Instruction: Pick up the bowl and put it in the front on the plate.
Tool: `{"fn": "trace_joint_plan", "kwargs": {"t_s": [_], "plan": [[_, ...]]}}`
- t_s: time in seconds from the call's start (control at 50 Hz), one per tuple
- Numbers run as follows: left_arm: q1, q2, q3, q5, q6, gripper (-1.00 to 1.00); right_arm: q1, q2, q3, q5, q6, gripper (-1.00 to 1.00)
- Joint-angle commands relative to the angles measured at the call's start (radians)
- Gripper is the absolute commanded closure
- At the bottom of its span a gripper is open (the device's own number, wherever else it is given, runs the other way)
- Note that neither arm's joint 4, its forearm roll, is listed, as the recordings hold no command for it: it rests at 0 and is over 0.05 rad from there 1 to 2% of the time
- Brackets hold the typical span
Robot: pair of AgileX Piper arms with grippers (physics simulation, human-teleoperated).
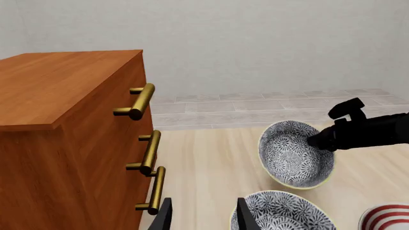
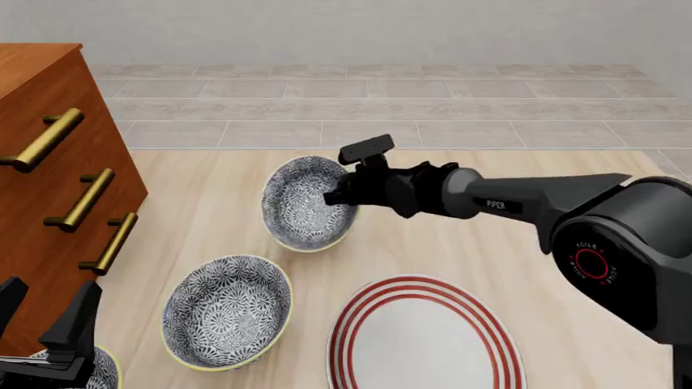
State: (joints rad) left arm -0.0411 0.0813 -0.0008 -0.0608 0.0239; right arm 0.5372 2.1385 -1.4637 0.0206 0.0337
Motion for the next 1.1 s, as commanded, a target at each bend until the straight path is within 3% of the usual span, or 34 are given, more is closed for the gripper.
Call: {"fn": "trace_joint_plan", "kwargs": {"t_s": [0.02, 0.5, 0.98, 1.02, 1.04, 1.06, 1.1], "plan": [[-0.002, -0.002, 0.000, 0.001, 0.001, -1.00, -0.017, -0.062, 0.045, -0.013, -0.003, 1.00], [-0.007, 0.009, 0.000, -0.009, 0.007, -1.00, -0.015, -0.234, 0.121, 0.017, -0.034, 1.00], [-0.007, 0.005, 0.001, -0.008, 0.010, -1.00, -0.019, -0.470, 0.097, 0.195, -0.132, 1.00], [-0.009, 0.002, 0.001, -0.006, 0.013, -1.00, -0.011, -0.494, 0.095, 0.209, -0.108, 1.00], [-0.010, 0.002, 0.001, -0.005, 0.013, -1.00, 0.007, -0.504, 0.093, 0.220, -0.050, 1.00], [-0.010, 0.003, 0.001, -0.006, 0.013, -1.00, 0.015, -0.514, 0.094, 0.224, -0.031, 1.00], [-0.012, 0.004, 0.001, -0.007, 0.015, -1.00, 0.011, -0.532, 0.090, 0.241, -0.067, 1.00]]}}
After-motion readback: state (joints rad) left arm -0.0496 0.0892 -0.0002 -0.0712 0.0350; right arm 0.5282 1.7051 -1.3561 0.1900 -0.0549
